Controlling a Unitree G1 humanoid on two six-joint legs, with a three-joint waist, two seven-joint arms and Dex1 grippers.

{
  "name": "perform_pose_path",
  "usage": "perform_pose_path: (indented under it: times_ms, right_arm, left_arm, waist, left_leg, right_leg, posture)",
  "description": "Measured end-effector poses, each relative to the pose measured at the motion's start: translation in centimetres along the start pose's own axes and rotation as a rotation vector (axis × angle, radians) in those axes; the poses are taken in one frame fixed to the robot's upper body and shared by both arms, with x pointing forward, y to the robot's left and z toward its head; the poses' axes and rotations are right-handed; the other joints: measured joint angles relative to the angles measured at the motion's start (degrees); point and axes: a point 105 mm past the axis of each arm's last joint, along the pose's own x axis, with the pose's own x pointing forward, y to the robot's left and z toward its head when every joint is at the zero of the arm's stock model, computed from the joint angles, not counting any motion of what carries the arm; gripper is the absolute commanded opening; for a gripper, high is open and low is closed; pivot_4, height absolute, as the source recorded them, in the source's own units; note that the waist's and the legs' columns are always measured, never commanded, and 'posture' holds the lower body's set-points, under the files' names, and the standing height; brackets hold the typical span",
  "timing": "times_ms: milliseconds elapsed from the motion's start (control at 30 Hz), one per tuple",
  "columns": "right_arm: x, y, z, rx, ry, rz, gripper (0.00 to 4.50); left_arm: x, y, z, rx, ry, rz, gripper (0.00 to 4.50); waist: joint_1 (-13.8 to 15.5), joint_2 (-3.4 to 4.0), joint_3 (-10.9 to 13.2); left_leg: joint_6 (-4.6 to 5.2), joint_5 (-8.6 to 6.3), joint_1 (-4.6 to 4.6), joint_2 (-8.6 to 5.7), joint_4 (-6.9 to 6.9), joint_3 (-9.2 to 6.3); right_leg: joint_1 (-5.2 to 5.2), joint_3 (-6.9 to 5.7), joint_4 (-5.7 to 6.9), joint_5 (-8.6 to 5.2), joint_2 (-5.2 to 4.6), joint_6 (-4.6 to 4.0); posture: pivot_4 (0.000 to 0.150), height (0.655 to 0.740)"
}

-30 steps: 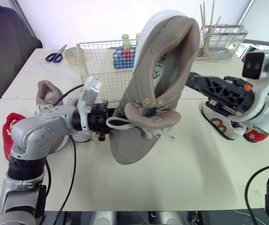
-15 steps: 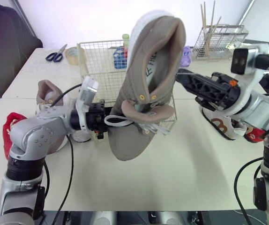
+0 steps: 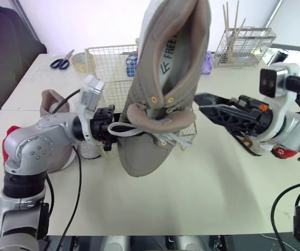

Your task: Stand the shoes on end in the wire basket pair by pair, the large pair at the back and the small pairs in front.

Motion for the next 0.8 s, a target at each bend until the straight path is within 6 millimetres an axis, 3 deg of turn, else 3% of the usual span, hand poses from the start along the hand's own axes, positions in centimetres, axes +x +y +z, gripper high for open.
perform_pose_path:
  times_ms: [167, 333, 433, 533, 600, 800]
  right_arm:
    - [1.8, 0.4, -1.6, 0.05, 0.003, 0.063, 4.45]
    - [2.7, 0.3, -1.5, 0.047, -0.007, 0.077, 4.45]
    - [3.2, 0.2, -1.5, 0.053, -0.021, 0.086, 3.62]
    - [3.1, -0.3, -1.6, 0.057, -0.02, 0.059, 2.07]
    - [3.1, -0.3, -1.6, 0.057, -0.018, 0.054, 1.38]
    - [3.1, -0.2, -1.7, 0.054, -0.014, 0.057, 1.23]
  left_arm:
    - [0.5, -0.1, -0.2, -0.006, 0.002, -0.025, 1.06]
    - [0.6, -0.3, -0.5, -0.016, 0.009, -0.042, 1.06]
    - [0.6, -0.3, -0.5, -0.013, 0.006, -0.045, 1.06]
    - [0.8, -0.5, -0.6, -0.008, 0.013, -0.053, 1.06]
    - [0.8, -0.5, -0.5, 0.0, 0.013, -0.054, 1.06]
    - [0.7, -0.6, -0.5, 0.021, 0.026, -0.049, 1.06]
  waist:
    - [-0.23, -0.01, -0.01]
    - [-0.18, -0.01, -0.01]
    - [-0.18, -0.01, -0.01]
    - [-0.15, -0.01, -0.01]
    - [-0.17, -0.01, -0.01]
    - [-0.23, -0.01, -0.01]
  left_leg:
    - [0.0, 0.0, 0.0, 0.01, 0.0, -0.02]
    - [0.0, 0.0, -0.01, 0.0, 0.0, -0.02]
    - [0.0, 0.0, -0.01, 0.0, 0.0, -0.02]
    - [0.0, 0.0, -0.01, -0.01, 0.0, -0.01]
    - [0.0, 0.0, -0.01, -0.01, 0.0, -0.02]
    - [0.0, 0.0, -0.01, 0.0, 0.0, -0.02]
  right_leg:
    - [0.0, 0.0, 0.0, 0.0, 0.01, 0.0]
    - [0.0, 0.0, 0.0, 0.0, 0.01, 0.0]
    - [0.0, -0.01, 0.0, 0.0, 0.01, 0.0]
    - [0.0, 0.0, -0.01, 0.0, -0.01, 0.0]
    - [0.0, -0.01, -0.01, 0.0, 0.0, 0.0]
    - [0.0, 0.0, -0.01, 0.0, 0.0, 0.0]
  posture:
    - [0.15, 0.74]
    - [0.15, 0.74]
    - [0.15, 0.74]
    - [0.15, 0.74]
    - [0.15, 0.74]
    - [0.15, 0.74]
